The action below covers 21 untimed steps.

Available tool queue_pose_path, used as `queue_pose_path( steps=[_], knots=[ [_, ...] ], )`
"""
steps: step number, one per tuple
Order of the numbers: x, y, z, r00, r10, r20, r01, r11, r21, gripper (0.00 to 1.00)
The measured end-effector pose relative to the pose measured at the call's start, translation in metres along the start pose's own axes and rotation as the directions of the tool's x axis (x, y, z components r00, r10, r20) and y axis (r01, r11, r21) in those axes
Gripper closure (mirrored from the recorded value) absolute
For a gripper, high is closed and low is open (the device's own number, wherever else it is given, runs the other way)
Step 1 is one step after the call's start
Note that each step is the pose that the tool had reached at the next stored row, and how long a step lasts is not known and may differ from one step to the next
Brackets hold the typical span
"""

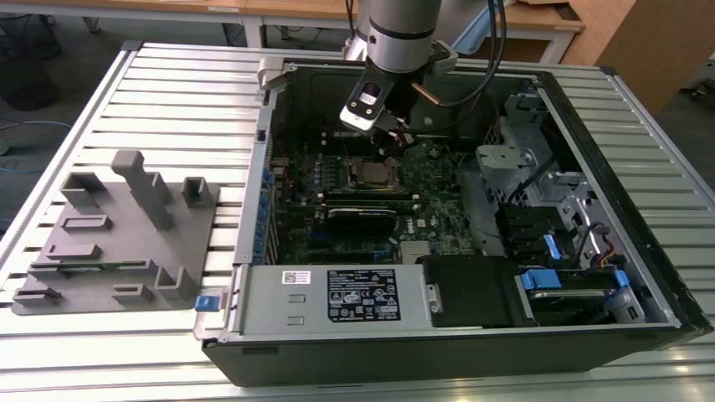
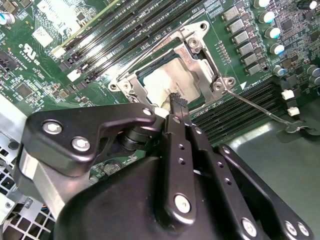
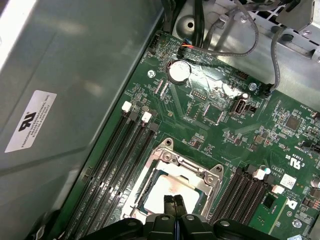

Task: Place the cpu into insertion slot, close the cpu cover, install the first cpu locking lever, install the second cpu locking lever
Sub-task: 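Close the cpu cover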

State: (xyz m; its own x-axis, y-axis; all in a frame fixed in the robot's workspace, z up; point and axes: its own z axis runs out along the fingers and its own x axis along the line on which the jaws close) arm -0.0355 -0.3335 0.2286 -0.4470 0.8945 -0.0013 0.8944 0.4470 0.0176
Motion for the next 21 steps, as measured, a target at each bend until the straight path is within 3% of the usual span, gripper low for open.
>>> queue_pose_path(
  steps=[7,15,21],
  knots=[
    [0.0000,0.0000,0.0000,1.0000,-0.006,-0.0001,0.006,1.0000,-0.0001,0.89],
    [0.0000,0.0000,0.0000,0.9980,-0.063,-0.0011,0.063,0.9980,-0.0001,0.89],
    [0.0000,0.0000,0.0000,0.9979,-0.065,-0.0011,0.065,0.9979,-0.0001,0.89]
  ],
)
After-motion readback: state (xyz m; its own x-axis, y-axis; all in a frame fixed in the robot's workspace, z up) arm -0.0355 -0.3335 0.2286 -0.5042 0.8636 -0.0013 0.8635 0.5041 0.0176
